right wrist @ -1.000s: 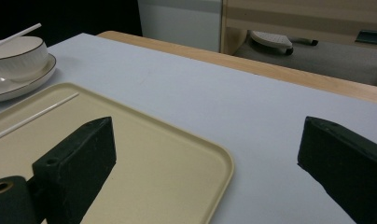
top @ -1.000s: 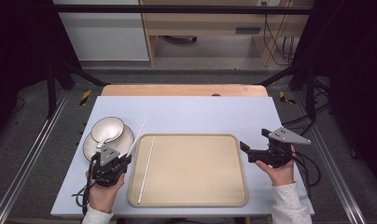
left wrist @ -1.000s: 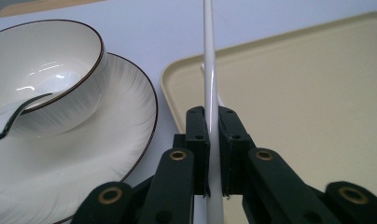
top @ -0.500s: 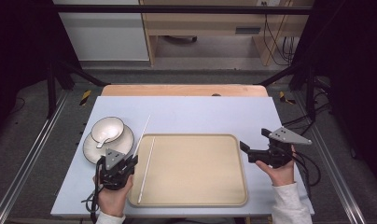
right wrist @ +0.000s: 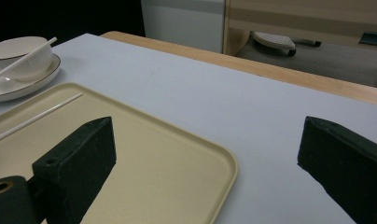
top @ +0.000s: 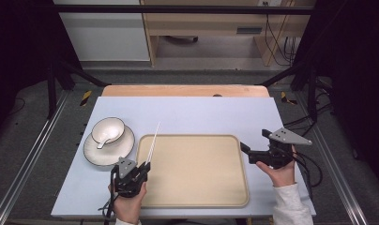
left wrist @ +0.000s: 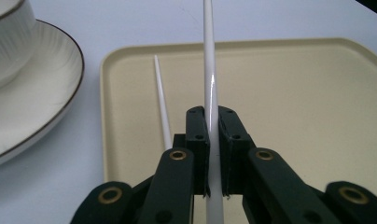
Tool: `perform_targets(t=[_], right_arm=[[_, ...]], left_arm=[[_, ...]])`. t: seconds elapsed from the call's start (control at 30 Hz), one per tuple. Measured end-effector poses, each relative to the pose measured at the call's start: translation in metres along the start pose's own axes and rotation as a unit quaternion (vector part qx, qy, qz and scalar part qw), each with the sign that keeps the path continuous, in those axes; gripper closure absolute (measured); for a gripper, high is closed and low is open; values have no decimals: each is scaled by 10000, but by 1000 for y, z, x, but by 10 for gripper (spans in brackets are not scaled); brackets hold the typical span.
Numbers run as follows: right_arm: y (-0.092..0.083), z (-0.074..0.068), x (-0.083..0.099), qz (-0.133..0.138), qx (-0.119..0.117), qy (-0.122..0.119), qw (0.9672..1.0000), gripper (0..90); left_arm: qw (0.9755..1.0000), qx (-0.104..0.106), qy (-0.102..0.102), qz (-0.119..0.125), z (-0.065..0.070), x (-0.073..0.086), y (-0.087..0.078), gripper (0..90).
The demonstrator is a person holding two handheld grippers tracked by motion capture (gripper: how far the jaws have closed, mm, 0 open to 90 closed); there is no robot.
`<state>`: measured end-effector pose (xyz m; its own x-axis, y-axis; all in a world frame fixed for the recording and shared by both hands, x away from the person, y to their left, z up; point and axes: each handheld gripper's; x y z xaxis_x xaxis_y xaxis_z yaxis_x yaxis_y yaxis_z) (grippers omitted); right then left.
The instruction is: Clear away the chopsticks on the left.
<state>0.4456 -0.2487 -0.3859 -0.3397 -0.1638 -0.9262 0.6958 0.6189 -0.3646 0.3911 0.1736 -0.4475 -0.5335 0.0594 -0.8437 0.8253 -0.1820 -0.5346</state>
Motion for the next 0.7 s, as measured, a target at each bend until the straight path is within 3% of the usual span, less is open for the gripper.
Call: perform_targets(t=[0.47,0.7], right_arm=[[3,-1,1,-45,-5,1,10000,47],[4,-1,1,-66,-13,-20,10000,47]], left_arm=[[9998,-96,-27,-194,11,18,14,840],[9992,-115,60,-371,14,23,20,840]])
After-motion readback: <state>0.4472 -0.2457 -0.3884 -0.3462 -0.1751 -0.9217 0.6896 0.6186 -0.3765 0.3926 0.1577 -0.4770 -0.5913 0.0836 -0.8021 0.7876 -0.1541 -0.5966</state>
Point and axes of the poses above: each handheld gripper's, and its own axes: y roughly forward along the jaws, x roughly out of its underside, z roughly to its right, and after that the axes turned 9 degrees about -x, right-handed
